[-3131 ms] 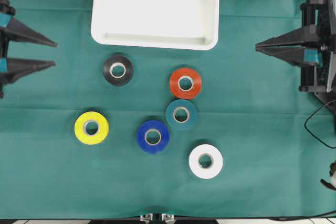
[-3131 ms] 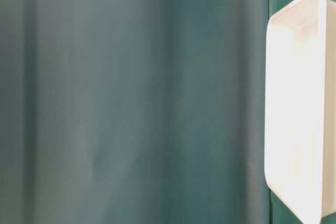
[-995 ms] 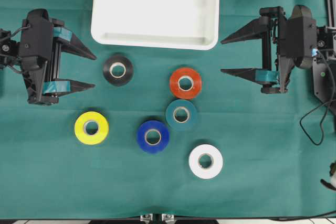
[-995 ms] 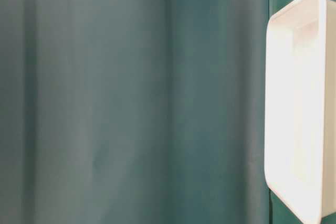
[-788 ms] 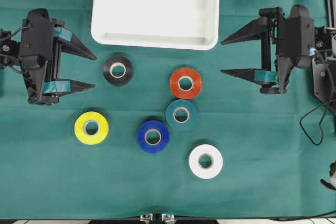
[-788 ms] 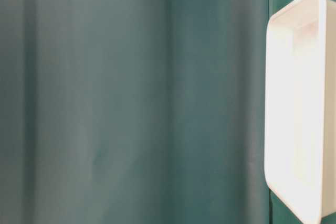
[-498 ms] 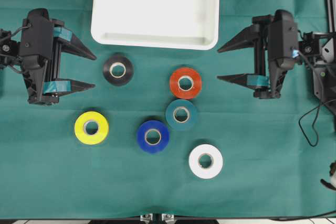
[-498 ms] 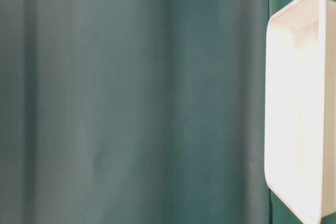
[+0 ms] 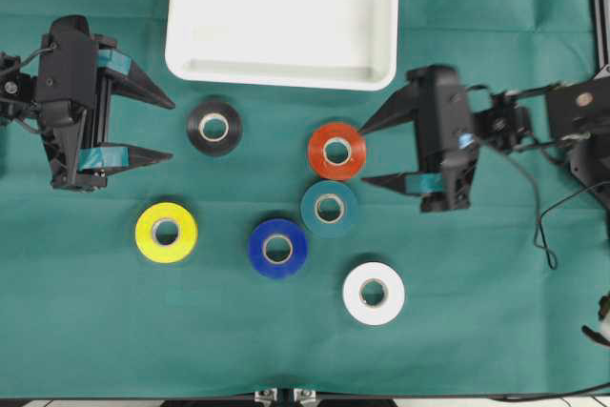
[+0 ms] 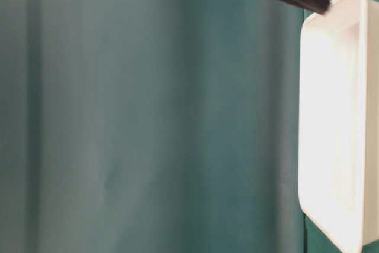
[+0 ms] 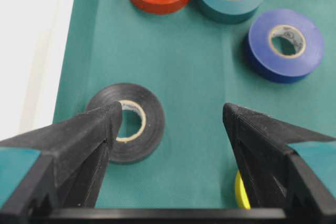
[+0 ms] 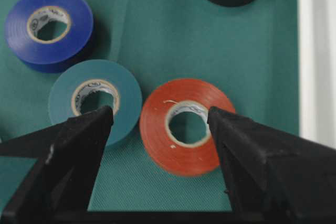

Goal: Put the tape alternately from left to right into the white case.
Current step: 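Reach the right gripper down into the teal tape roll's hole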

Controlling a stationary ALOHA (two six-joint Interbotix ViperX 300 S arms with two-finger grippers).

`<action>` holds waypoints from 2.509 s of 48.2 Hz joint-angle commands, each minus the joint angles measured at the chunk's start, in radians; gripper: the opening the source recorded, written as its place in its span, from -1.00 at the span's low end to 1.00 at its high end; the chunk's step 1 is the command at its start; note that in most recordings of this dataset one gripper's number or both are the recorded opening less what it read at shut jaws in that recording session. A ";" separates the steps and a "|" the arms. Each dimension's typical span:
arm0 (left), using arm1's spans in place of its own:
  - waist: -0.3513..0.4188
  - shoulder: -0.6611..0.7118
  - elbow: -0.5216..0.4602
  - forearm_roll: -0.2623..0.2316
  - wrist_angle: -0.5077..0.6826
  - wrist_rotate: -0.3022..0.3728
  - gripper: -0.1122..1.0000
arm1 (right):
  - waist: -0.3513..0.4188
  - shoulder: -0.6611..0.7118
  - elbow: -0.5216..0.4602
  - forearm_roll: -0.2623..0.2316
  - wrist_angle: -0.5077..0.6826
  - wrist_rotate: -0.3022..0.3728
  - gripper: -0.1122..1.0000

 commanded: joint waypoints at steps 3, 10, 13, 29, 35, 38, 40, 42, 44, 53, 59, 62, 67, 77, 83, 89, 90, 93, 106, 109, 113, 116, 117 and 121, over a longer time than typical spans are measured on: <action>0.002 -0.005 -0.002 -0.003 -0.005 0.000 0.79 | 0.014 0.046 -0.069 -0.002 0.037 0.000 0.71; 0.003 -0.005 -0.002 -0.003 -0.005 0.000 0.79 | 0.018 0.106 -0.137 -0.025 0.124 0.000 0.71; 0.002 -0.005 0.000 -0.003 -0.005 0.000 0.79 | 0.018 0.127 -0.161 -0.035 0.156 0.000 0.71; 0.003 -0.005 -0.002 -0.003 -0.006 0.000 0.79 | 0.040 0.227 -0.258 -0.092 0.209 -0.005 0.71; 0.003 -0.005 0.000 -0.003 -0.008 -0.003 0.79 | 0.052 0.256 -0.291 -0.120 0.235 -0.005 0.71; 0.003 -0.005 -0.002 -0.003 -0.008 -0.003 0.79 | 0.057 0.272 -0.307 -0.132 0.258 -0.005 0.71; 0.003 -0.005 -0.002 -0.003 -0.009 -0.005 0.79 | 0.060 0.281 -0.316 -0.138 0.272 -0.005 0.71; 0.003 -0.005 -0.003 -0.003 -0.008 -0.005 0.79 | 0.060 0.287 -0.322 -0.141 0.282 -0.005 0.71; 0.002 -0.005 -0.005 -0.003 -0.009 -0.005 0.79 | 0.061 0.295 -0.327 -0.144 0.293 -0.006 0.71; 0.002 -0.003 -0.011 -0.003 -0.011 -0.005 0.79 | 0.071 0.311 -0.336 -0.150 0.331 -0.008 0.71; 0.003 0.018 -0.014 -0.003 -0.020 -0.005 0.79 | 0.084 0.311 -0.342 -0.163 0.348 -0.011 0.71; 0.003 0.043 -0.020 -0.003 -0.023 -0.005 0.79 | 0.091 0.314 -0.345 -0.175 0.353 -0.011 0.71; 0.003 0.097 -0.040 -0.003 -0.021 -0.009 0.79 | 0.094 0.321 -0.353 -0.209 0.359 -0.011 0.71; 0.003 0.141 -0.064 -0.003 -0.020 -0.014 0.79 | 0.095 0.353 -0.387 -0.278 0.370 -0.011 0.71; 0.003 0.137 -0.061 -0.003 -0.018 -0.017 0.79 | 0.097 0.373 -0.405 -0.304 0.393 -0.012 0.70; 0.003 0.132 -0.060 -0.003 -0.018 -0.031 0.79 | 0.109 0.390 -0.420 -0.336 0.408 -0.014 0.70; 0.003 0.132 -0.060 -0.003 -0.017 -0.034 0.79 | 0.112 0.391 -0.422 -0.342 0.408 -0.017 0.70; 0.003 0.133 -0.058 -0.003 -0.018 -0.038 0.79 | 0.118 0.397 -0.431 -0.354 0.410 -0.017 0.70; 0.003 0.132 -0.055 -0.003 -0.018 -0.038 0.79 | 0.123 0.413 -0.439 -0.364 0.410 -0.014 0.68; 0.003 0.132 -0.055 -0.003 -0.017 -0.038 0.79 | 0.123 0.414 -0.440 -0.364 0.410 -0.014 0.64; 0.003 0.132 -0.055 -0.003 -0.017 -0.038 0.79 | 0.123 0.416 -0.440 -0.364 0.410 -0.014 0.44; 0.003 0.132 -0.054 -0.003 -0.017 -0.038 0.79 | 0.123 0.419 -0.440 -0.364 0.407 -0.012 0.25; 0.003 0.132 -0.054 -0.003 -0.017 -0.038 0.79 | 0.123 0.422 -0.440 -0.364 0.407 -0.012 0.18; 0.003 0.132 -0.054 -0.003 -0.017 -0.038 0.79 | 0.123 0.430 -0.443 -0.364 0.407 -0.012 -0.05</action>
